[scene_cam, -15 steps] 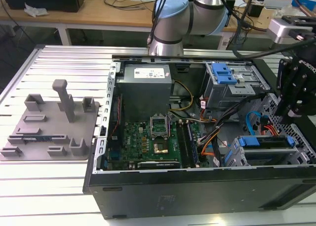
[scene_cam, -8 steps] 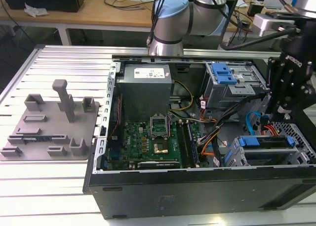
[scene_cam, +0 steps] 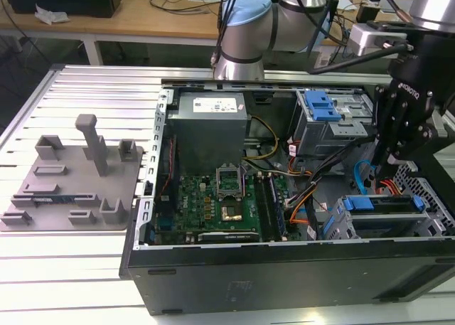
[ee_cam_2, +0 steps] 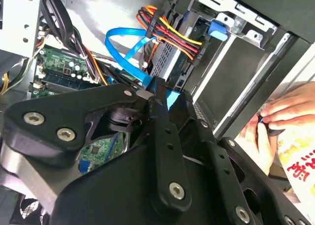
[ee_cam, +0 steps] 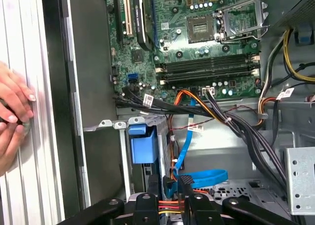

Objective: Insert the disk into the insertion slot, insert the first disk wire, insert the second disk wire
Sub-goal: 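Insert the second disk wire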

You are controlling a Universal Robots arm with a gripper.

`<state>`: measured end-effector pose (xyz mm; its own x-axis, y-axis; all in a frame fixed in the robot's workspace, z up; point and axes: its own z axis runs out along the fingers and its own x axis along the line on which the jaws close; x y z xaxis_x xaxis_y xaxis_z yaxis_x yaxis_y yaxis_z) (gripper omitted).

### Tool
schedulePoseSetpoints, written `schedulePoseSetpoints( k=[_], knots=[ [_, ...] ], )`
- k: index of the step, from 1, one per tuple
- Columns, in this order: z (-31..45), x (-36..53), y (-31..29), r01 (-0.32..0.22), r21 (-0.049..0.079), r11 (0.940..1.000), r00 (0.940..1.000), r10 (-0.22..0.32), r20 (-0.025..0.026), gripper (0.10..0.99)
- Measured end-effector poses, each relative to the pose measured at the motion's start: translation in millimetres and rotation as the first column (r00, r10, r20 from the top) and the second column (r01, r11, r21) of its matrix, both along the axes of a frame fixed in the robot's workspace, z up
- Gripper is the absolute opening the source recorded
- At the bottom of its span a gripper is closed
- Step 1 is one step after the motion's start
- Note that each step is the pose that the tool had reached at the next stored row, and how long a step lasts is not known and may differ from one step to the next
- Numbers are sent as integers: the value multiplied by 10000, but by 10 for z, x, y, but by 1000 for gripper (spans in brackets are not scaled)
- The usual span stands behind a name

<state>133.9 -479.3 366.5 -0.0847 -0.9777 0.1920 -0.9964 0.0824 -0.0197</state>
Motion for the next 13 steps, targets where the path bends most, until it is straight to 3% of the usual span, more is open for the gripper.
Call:
schedulePoseSetpoints(
  k=[6,7,9,13],
  knots=[
    [-10,3,0,-1,-1,10000,10000,1,0,302],
    [-11,4,0,-1,-1,10000,10000,1,1,286],
    [-13,4,0,-1,0,10000,10000,1,1,161],
    [-18,4,-1,-1,0,10000,10000,1,0,161]
  ],
)
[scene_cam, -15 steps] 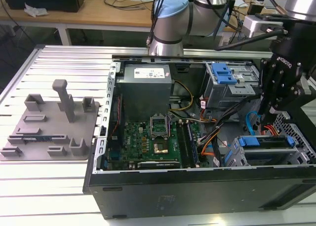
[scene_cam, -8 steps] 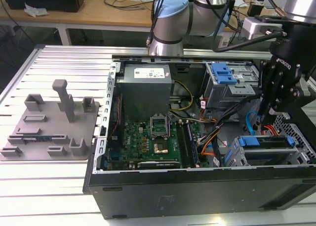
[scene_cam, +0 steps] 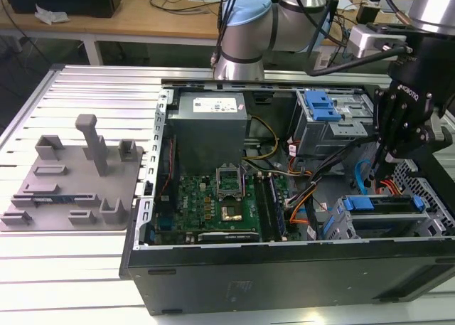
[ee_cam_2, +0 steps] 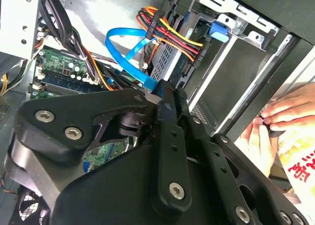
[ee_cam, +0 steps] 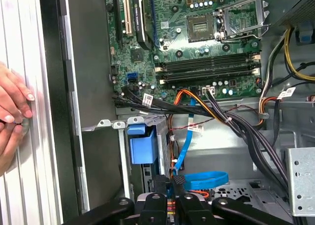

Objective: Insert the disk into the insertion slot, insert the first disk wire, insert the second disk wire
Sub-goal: 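Insert the second disk wire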

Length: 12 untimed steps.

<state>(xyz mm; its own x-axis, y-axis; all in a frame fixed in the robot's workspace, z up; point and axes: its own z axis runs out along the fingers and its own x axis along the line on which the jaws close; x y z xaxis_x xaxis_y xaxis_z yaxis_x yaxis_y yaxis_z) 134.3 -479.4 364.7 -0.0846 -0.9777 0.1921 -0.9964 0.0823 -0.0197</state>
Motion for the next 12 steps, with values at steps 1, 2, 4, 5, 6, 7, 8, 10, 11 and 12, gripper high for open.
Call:
schedulePoseSetpoints(
  k=[1,2,4,5,6,7,8,10,11,12],
  knots=[
    [-2,0,-1,0,0,10000,10000,0,0,161],
    [-4,0,-8,0,2,10000,10000,0,0,161],
    [-4,0,-46,0,13,10000,10000,0,0,161],
    [-4,0,-69,-1,34,10000,10000,1,4,161],
    [-5,0,-148,0,195,9998,10000,0,29,161],
    [-6,0,-184,-1,362,9993,10000,-1,57,161],
    [-6,0,-216,-3,547,9985,10000,-2,82,161],
    [-7,0,-259,-4,822,9966,9999,-4,103,161],
    [-8,0,-292,-7,1006,9949,9999,-4,109,161],
    [-10,0,-329,-17,1227,9924,9999,3,115,161]
  ],
)
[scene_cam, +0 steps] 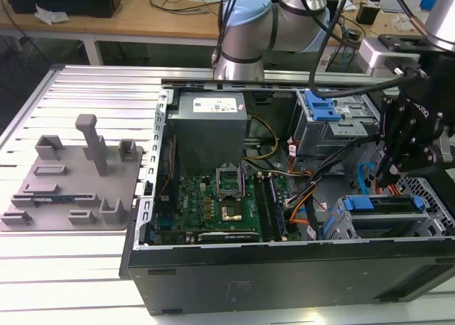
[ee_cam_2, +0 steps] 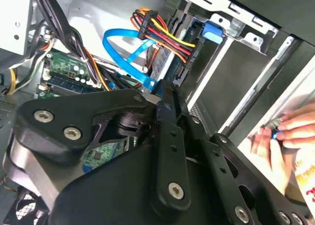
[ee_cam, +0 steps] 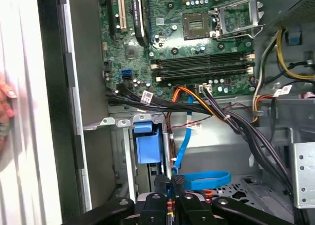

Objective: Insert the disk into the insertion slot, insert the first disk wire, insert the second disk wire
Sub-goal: 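Insert the second disk wire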

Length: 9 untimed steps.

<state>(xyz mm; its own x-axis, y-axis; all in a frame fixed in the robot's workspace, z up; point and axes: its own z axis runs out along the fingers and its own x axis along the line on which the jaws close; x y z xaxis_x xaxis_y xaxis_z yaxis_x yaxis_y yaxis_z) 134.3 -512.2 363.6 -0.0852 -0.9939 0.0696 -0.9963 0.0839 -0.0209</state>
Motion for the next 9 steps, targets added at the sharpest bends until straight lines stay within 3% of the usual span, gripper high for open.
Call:
schedulePoseSetpoints(
  k=[1,3,9],
  knots=[
    [-2,0,-27,-19,184,9998,10000,19,7,161],
    [-13,1,-56,-79,281,9996,10000,79,8,161],
    [-26,40,-131,-176,289,9994,9998,176,6,161]
  ],
)
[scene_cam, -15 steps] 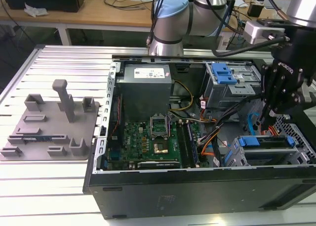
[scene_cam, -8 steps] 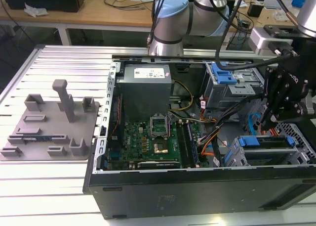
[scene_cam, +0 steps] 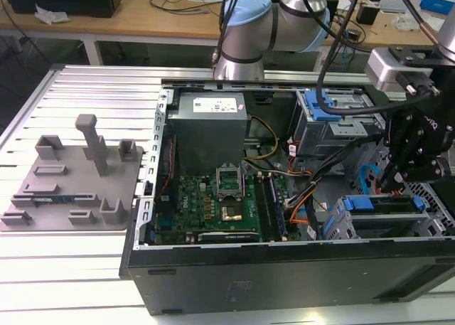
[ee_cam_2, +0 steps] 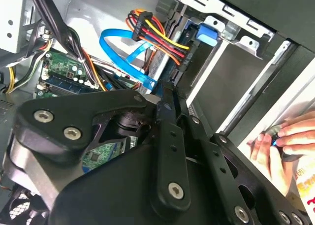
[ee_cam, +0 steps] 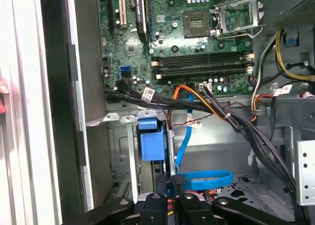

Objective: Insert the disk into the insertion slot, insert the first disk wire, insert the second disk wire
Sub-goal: 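Insert the second disk wire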

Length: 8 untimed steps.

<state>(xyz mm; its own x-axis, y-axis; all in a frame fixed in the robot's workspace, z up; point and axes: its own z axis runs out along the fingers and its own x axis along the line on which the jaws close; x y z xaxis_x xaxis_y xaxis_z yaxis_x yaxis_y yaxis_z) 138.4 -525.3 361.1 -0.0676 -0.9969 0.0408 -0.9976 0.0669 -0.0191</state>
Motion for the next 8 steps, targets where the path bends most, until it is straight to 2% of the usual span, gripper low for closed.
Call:
schedulePoseSetpoints(
  k=[8],
  knots=[
    [0,2,-10,-3,0,10000,10000,3,0,161]
  ],
)
